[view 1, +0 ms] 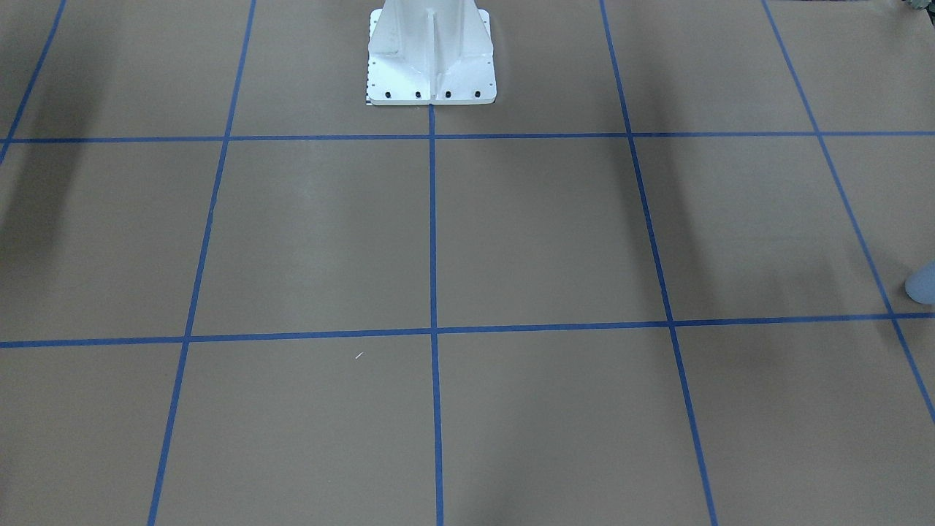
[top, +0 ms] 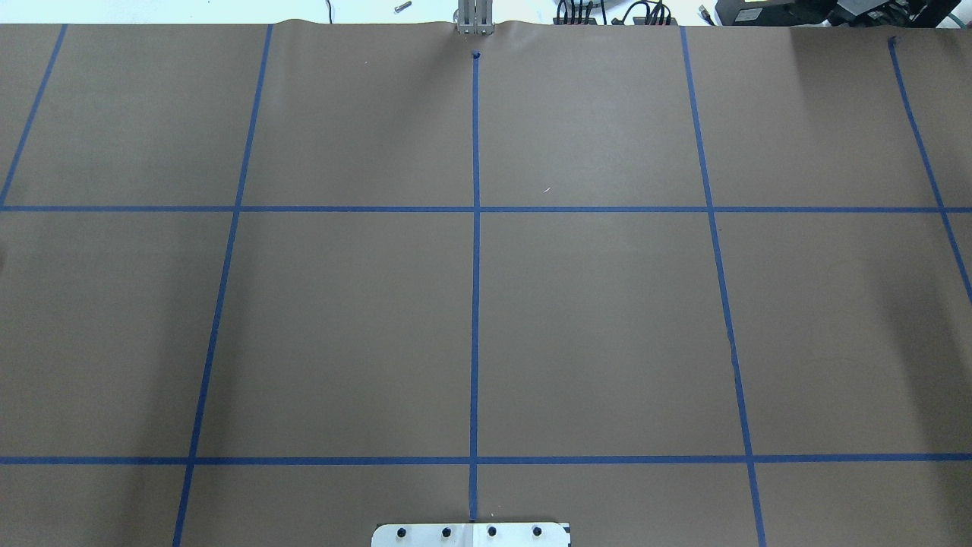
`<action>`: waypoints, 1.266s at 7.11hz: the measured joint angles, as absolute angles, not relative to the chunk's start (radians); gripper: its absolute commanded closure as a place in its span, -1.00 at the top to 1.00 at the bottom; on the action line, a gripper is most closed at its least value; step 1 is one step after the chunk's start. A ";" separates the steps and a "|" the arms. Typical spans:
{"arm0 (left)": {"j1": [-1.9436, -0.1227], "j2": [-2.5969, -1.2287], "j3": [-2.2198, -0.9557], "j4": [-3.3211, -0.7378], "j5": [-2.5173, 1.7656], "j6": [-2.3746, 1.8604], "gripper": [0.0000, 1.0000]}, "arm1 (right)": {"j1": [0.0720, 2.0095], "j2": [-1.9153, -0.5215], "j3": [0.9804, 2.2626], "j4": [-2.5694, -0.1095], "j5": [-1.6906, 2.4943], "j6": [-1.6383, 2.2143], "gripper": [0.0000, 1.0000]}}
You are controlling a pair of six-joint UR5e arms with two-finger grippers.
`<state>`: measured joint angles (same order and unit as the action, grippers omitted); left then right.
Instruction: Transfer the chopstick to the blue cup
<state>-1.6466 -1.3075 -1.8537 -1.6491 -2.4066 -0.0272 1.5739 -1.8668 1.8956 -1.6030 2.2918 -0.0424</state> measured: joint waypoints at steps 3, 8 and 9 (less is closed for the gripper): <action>-1.657 -1.369 -1.875 -1.676 -2.414 -0.030 0.97 | 1.582 -1.819 1.927 -1.603 2.393 -0.032 1.00; -1.658 -1.459 -1.811 -1.849 -2.434 -0.045 0.96 | 1.654 -1.846 1.855 -1.356 2.402 -0.141 1.00; -1.657 -1.467 -1.808 -1.876 -2.435 -0.046 0.93 | 1.654 -1.842 1.863 -1.321 2.411 -0.021 1.00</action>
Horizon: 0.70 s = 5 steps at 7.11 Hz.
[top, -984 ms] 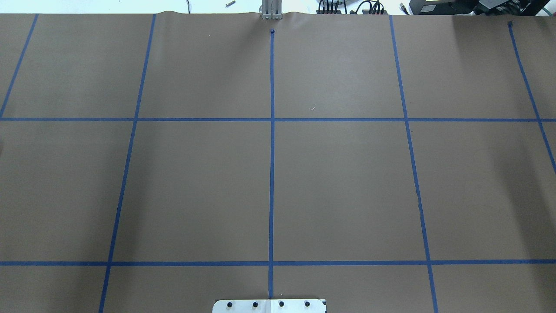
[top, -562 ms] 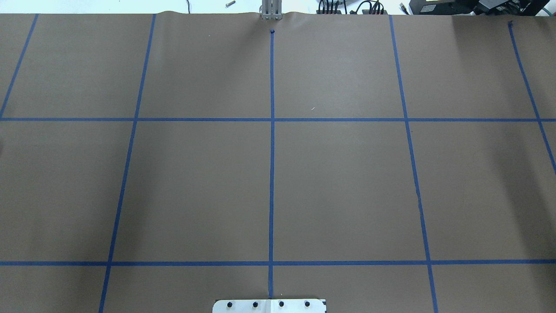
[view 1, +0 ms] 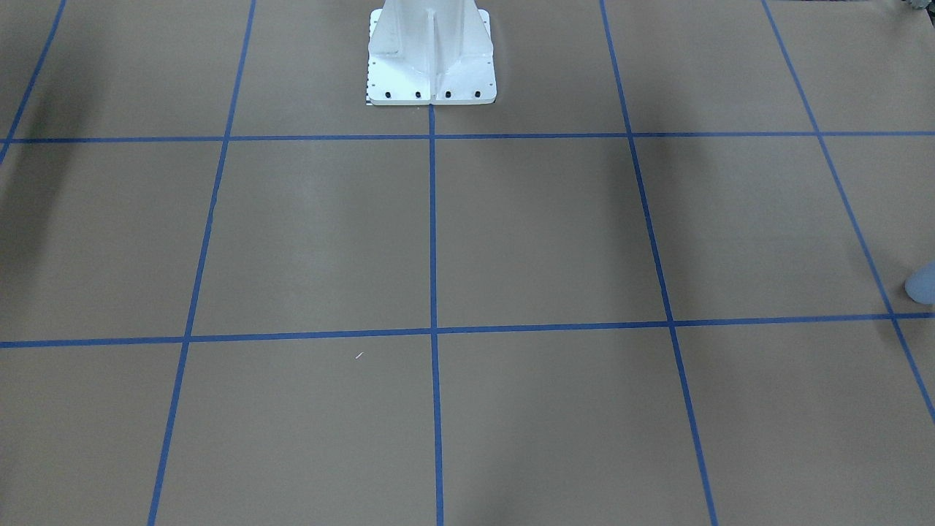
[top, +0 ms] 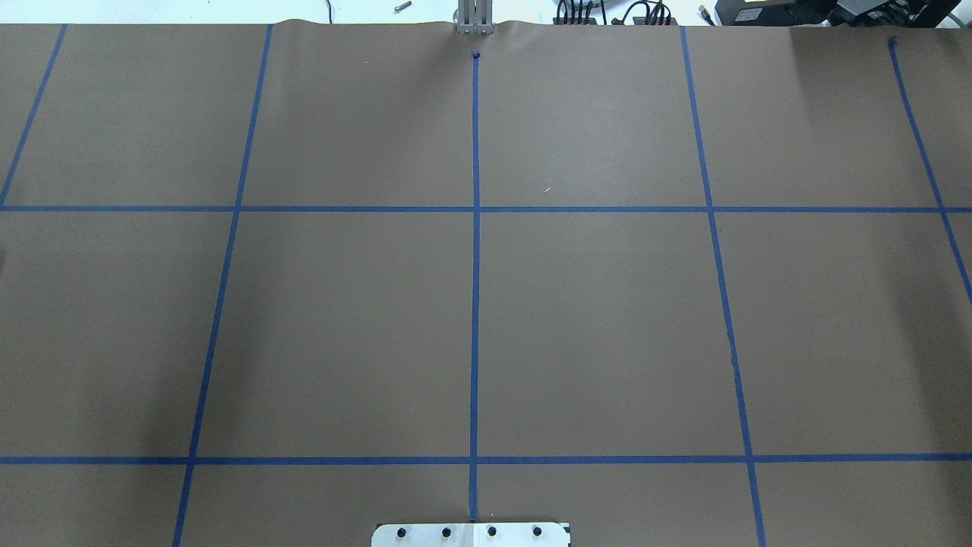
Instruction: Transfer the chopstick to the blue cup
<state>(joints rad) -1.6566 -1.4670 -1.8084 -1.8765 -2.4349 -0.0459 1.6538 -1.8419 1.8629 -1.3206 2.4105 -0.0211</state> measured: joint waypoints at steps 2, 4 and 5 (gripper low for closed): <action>-1.653 -1.496 -1.719 -1.966 -2.428 -0.015 0.99 | 1.627 -1.820 1.895 -1.302 2.413 0.153 1.00; -1.652 -1.604 -1.496 -2.020 -2.415 0.069 0.96 | 1.582 -1.791 1.903 -1.301 2.408 0.214 1.00; -1.652 -1.661 -1.387 -2.040 -2.366 0.094 0.96 | 1.571 -1.785 1.903 -1.300 2.408 0.220 1.00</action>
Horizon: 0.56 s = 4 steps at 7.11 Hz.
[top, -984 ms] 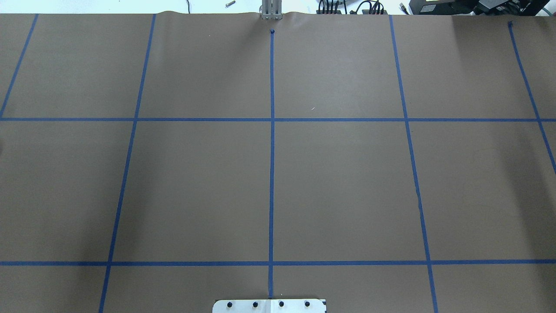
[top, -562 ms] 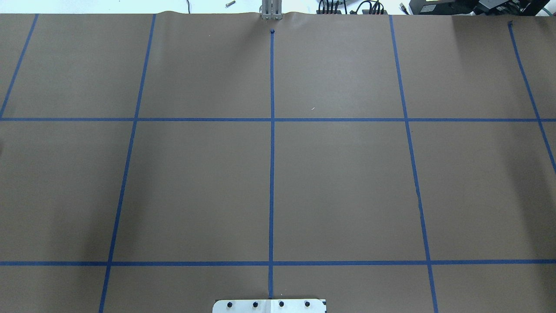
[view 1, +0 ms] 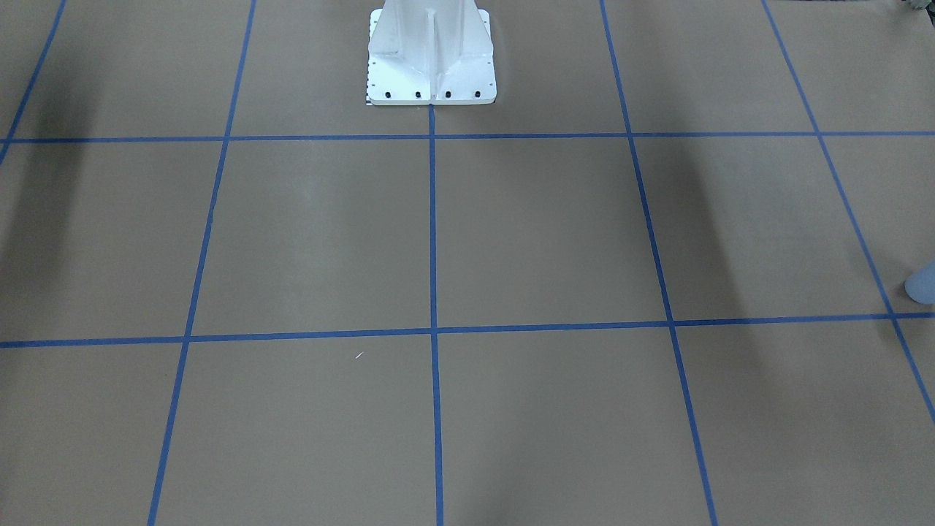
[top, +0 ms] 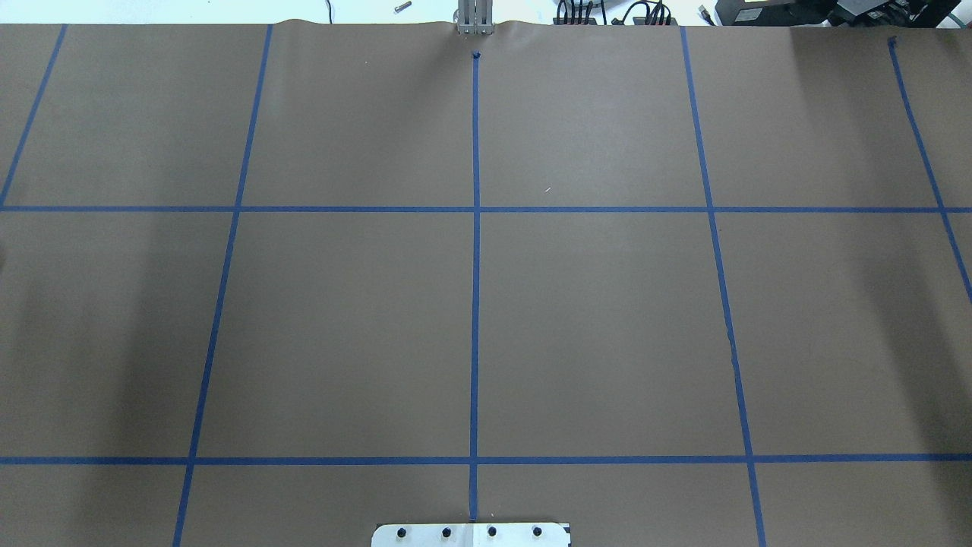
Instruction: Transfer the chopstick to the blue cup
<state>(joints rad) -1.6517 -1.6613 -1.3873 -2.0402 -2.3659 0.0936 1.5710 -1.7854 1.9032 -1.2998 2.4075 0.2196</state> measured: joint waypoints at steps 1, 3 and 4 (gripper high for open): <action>-1.645 -1.702 -1.282 -2.094 -2.287 0.102 0.96 | 1.566 -1.783 1.904 -1.299 2.408 0.221 1.00; -1.600 -1.743 -1.102 -2.241 -2.201 0.098 0.96 | 1.561 -1.782 1.904 -1.298 2.408 0.221 1.00; -1.576 -1.750 -1.063 -2.270 -2.191 0.095 0.96 | 1.557 -1.782 1.904 -1.298 2.408 0.221 1.00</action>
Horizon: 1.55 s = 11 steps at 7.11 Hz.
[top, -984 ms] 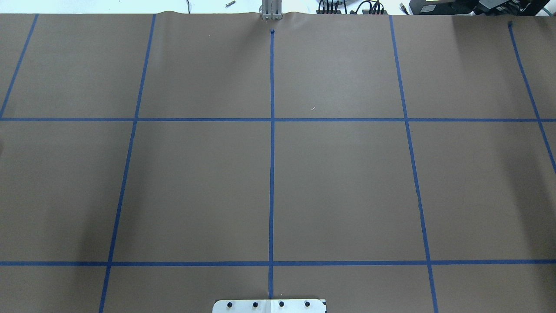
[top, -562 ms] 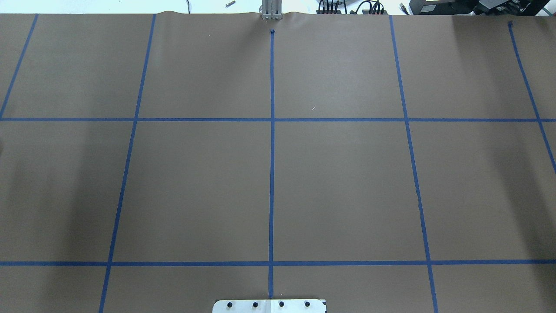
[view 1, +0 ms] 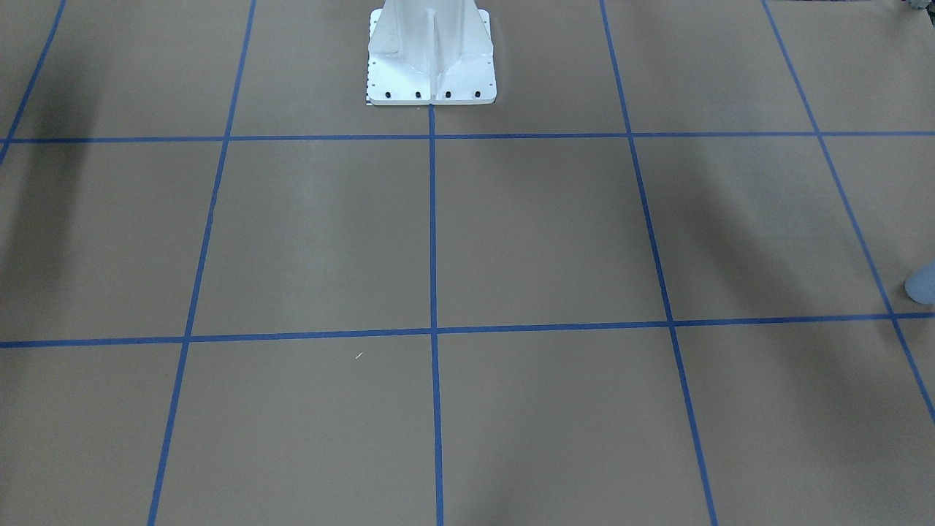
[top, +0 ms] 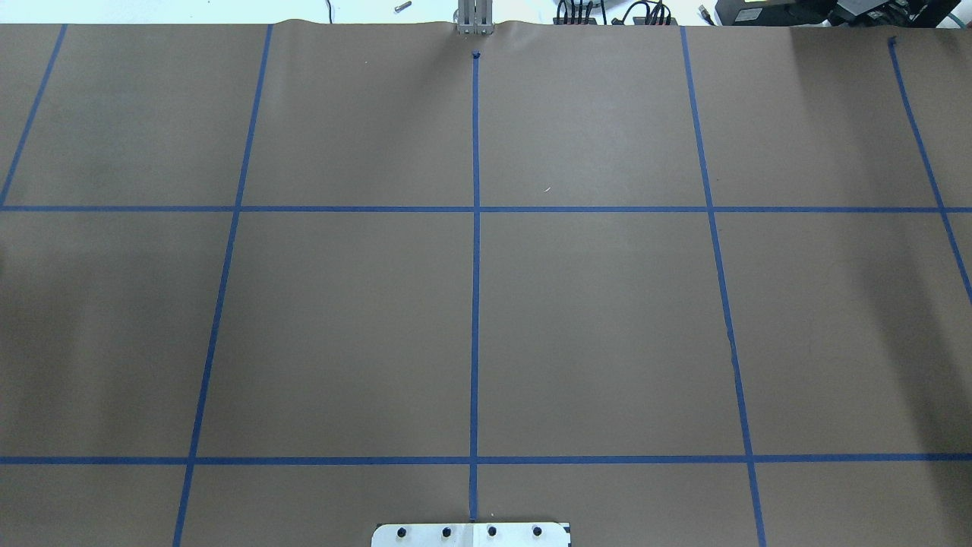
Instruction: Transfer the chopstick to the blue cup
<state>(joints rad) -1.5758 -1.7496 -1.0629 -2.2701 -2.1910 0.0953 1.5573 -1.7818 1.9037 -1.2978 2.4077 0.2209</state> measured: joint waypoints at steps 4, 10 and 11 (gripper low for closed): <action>-1.524 -1.732 -1.045 -2.294 -2.253 0.040 0.96 | 1.554 -1.782 1.903 -1.298 2.407 0.218 1.00; -1.480 -1.693 -1.044 -2.329 -2.278 0.034 -1.00 | 1.554 -1.782 1.902 -1.297 2.402 0.218 1.00; -1.477 -1.687 -1.067 -2.330 -2.286 0.036 -1.00 | 1.554 -1.782 1.902 -1.297 2.402 0.217 1.00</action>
<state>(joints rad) -1.4773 -1.6873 -1.0665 -2.3295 -2.2856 0.0361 1.5539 -1.7825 1.9021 -1.2967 2.4018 0.2175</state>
